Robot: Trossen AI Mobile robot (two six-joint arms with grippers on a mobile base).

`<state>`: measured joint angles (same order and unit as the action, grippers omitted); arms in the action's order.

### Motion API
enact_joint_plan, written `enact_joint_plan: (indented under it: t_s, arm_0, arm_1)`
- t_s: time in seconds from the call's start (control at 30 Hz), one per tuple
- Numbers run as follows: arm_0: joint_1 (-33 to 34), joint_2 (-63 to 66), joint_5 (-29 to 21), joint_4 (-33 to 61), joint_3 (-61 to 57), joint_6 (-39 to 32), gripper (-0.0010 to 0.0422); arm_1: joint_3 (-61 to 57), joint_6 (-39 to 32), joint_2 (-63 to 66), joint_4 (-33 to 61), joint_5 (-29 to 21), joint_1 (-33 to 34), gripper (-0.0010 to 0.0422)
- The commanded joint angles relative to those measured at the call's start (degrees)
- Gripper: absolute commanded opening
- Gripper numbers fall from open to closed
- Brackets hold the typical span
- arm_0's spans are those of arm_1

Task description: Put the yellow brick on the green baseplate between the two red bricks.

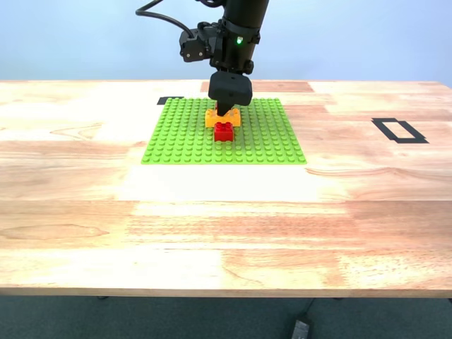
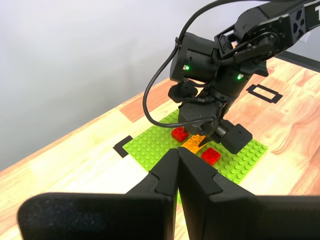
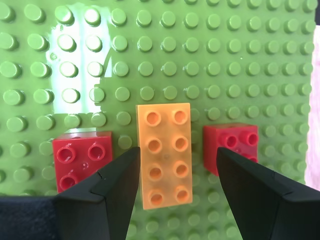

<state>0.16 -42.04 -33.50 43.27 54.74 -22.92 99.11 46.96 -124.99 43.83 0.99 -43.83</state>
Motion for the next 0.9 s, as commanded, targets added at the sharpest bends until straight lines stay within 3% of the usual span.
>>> enact_joint_plan:
  t_s: [0.03, 0.17, 0.27, 0.5, 0.63, 0.9]
  arm_0:
    - [0.0, 0.0, -0.02, 0.24, -0.02, -0.02, 0.0]
    - [0.0, 0.0, -0.02, 0.17, -0.02, -0.02, 0.0]
    - [0.0, 0.02, -0.02, 0.07, -0.02, -0.04, 0.0]
    - [0.0, 0.0, 0.0, 0.07, -0.02, -0.02, 0.0]
    - [0.0, 0.0, -0.02, 0.48, 0.09, -0.02, 0.0]
    - [0.0, 0.07, -0.02, 0.11, -0.02, -0.02, 0.0]
  arm_1:
    - [0.13, -0.28, 1.79, 0.76, 0.0, 0.02, 0.0208]
    - [0.13, -0.28, 3.15, 0.59, 0.11, 0.02, 0.0197]
    - [0.11, -0.72, 3.06, 0.72, 0.09, 0.02, 0.0162]
    - [0.02, -3.43, 1.6, 0.7, 0.17, -0.04, -0.0007]
    - [-0.28, -3.5, 1.95, -0.37, 0.2, 0.02, 0.0017]
    - [-0.61, -3.52, 0.33, -0.22, 0.61, -0.02, -0.0001]
